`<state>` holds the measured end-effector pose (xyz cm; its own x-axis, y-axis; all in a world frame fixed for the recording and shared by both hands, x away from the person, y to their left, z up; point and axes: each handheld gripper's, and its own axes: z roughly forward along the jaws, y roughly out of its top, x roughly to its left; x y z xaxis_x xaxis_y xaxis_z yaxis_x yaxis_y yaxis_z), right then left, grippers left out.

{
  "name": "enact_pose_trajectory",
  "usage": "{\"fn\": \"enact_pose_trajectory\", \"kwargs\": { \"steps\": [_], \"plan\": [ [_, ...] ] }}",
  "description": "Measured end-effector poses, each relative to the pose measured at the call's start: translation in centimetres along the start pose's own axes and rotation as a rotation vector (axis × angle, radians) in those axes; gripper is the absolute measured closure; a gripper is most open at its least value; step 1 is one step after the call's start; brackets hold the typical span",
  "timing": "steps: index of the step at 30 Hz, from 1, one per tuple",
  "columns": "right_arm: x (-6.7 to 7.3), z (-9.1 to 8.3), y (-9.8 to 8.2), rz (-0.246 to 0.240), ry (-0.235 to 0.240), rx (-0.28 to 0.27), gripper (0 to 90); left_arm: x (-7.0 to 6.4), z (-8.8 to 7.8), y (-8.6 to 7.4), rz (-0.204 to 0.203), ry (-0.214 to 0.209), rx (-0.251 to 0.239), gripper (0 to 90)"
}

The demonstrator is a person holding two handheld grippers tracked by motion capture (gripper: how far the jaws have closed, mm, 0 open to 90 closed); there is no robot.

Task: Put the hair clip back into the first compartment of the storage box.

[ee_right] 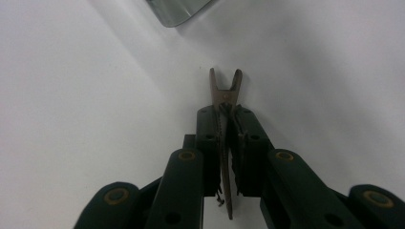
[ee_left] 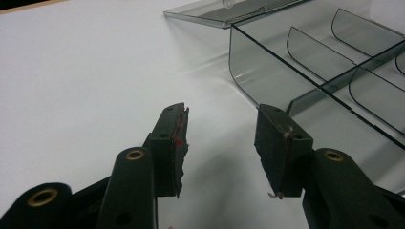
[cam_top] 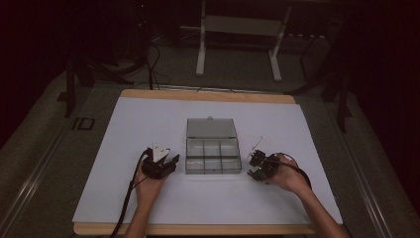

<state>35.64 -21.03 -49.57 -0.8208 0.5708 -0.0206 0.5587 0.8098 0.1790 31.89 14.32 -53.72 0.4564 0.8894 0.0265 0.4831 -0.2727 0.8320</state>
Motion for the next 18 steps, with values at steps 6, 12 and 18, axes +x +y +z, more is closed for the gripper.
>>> {"fn": "enact_pose_trajectory", "kwargs": {
  "steps": [6, 12, 18],
  "plan": [
    [-0.04, 0.0, -0.12, -0.006, -0.004, -0.004, 82.8, -0.01, 0.0, 0.0, 0.0, 0.0, 0.0, 54.6],
    [-0.17, -0.18, -0.22, 0.003, -0.008, -0.02, 82.9, -0.01, 0.0, 0.0, 0.002, 0.001, 0.002, 54.6],
    [-0.23, -0.32, -0.22, 0.008, -0.006, -0.026, 82.9, 0.0, 0.0, 0.0, 0.0, 0.0, 0.0, 54.6]
  ]
}}
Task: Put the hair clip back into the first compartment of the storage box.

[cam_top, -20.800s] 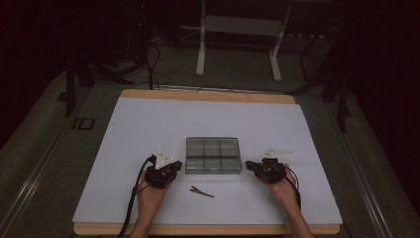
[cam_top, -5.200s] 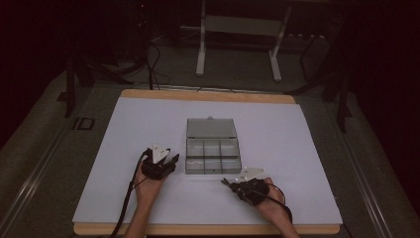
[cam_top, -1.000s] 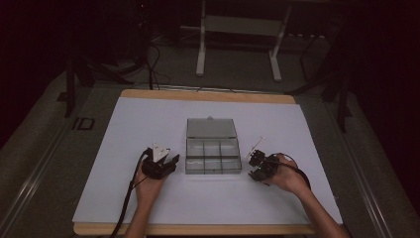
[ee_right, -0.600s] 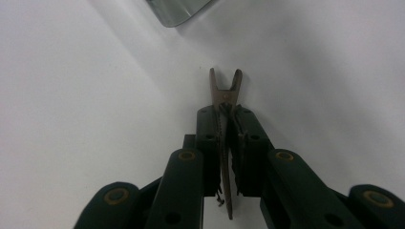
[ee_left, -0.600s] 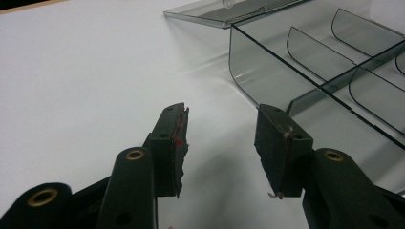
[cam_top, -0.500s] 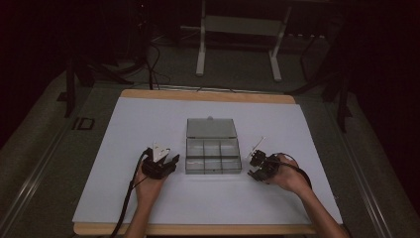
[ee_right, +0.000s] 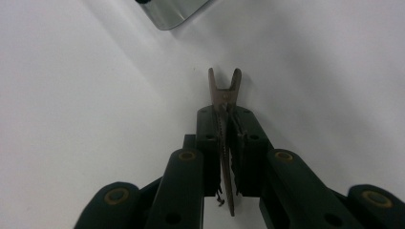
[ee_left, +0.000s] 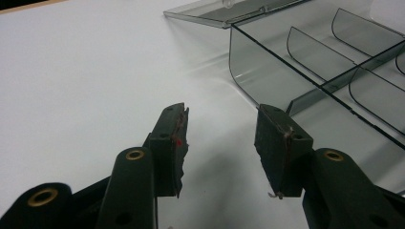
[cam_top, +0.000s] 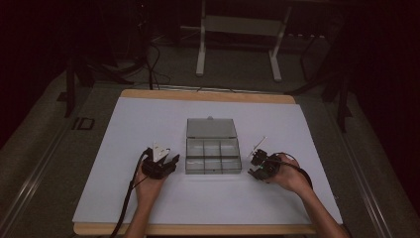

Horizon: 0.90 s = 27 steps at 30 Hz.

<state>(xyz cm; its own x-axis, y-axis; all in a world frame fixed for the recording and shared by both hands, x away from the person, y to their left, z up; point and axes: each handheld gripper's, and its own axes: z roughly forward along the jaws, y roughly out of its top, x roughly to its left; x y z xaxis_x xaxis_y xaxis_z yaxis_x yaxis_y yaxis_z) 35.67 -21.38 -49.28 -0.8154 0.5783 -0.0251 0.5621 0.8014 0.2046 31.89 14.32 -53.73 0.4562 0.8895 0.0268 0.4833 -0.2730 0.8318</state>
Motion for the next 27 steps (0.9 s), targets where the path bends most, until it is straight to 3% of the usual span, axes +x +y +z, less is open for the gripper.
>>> {"fn": "enact_pose_trajectory", "kwargs": {
  "steps": [27],
  "plan": [
    [-0.1, -1.6, 0.6, -0.009, -0.013, -0.036, 83.0, 0.0, 0.0, 0.0, -0.001, 0.0, 0.001, 54.6]
  ]
}}
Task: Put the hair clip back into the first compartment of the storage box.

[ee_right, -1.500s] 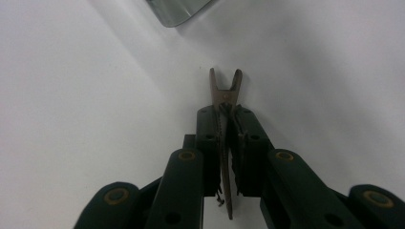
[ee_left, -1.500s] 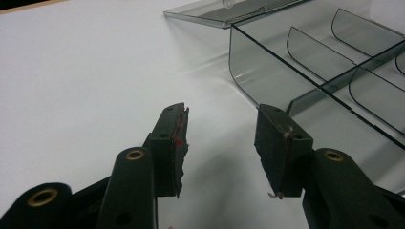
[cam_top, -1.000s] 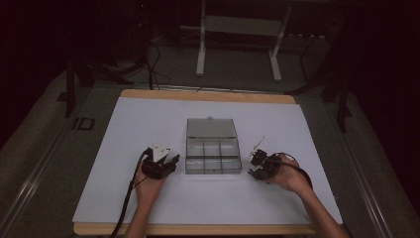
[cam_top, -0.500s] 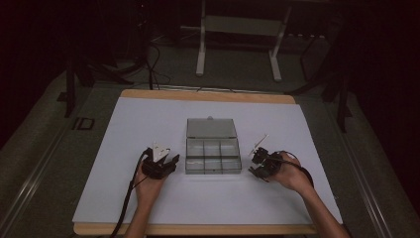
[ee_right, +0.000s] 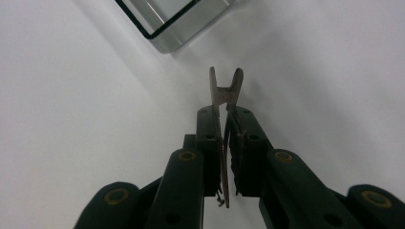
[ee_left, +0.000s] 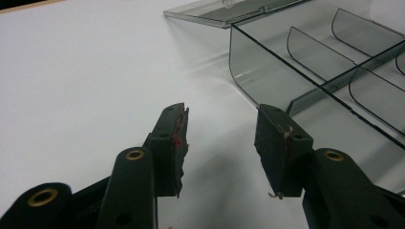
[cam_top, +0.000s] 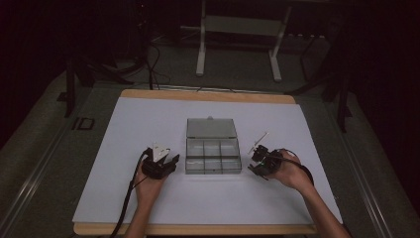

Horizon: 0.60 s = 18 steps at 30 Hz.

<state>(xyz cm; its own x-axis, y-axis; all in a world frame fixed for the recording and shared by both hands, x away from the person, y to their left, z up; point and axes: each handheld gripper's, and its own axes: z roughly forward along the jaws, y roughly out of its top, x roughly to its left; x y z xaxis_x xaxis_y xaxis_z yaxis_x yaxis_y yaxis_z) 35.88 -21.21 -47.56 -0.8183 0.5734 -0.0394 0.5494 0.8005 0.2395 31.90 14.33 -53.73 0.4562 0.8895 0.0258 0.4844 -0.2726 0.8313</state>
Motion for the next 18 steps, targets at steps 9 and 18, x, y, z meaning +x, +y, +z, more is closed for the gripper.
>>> {"fn": "enact_pose_trajectory", "kwargs": {
  "steps": [9, 18],
  "plan": [
    [0.1, -0.6, 0.5, -0.003, -0.004, -0.004, 83.0, 0.0, 0.0, 0.0, 0.0, 0.0, 0.0, 54.6],
    [0.1, -1.1, 0.8, -0.013, -0.01, -0.016, 83.0, 0.0, 0.0, 0.0, 0.003, 0.001, 0.002, 54.6]
  ]
}}
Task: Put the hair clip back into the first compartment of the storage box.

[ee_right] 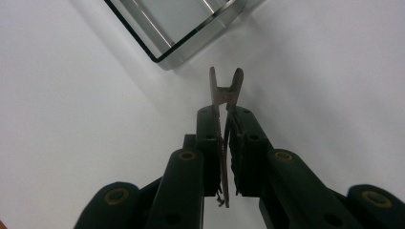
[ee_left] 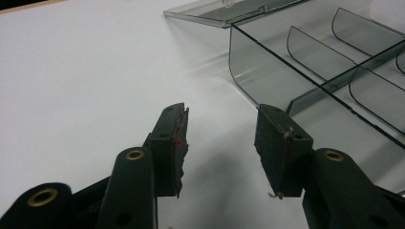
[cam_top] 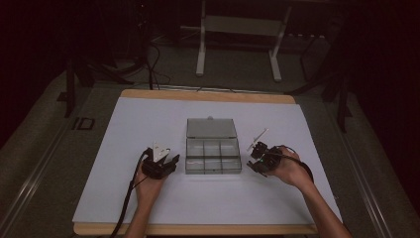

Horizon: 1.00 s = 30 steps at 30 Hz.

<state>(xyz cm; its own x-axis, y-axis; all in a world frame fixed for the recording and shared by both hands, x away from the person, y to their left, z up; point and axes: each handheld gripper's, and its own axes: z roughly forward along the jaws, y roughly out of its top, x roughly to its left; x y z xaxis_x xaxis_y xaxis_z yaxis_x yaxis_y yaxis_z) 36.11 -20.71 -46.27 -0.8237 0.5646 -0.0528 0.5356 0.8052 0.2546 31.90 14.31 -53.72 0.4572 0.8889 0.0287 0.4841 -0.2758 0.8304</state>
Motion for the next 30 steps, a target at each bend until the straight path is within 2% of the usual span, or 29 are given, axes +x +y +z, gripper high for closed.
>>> {"fn": "enact_pose_trajectory", "kwargs": {
  "steps": [30],
  "plan": [
    [0.4, -1.6, 1.7, -0.025, -0.009, -0.022, 83.0, 0.0, 0.0, 0.0, -0.002, -0.001, 0.0, 54.4]
  ]
}}
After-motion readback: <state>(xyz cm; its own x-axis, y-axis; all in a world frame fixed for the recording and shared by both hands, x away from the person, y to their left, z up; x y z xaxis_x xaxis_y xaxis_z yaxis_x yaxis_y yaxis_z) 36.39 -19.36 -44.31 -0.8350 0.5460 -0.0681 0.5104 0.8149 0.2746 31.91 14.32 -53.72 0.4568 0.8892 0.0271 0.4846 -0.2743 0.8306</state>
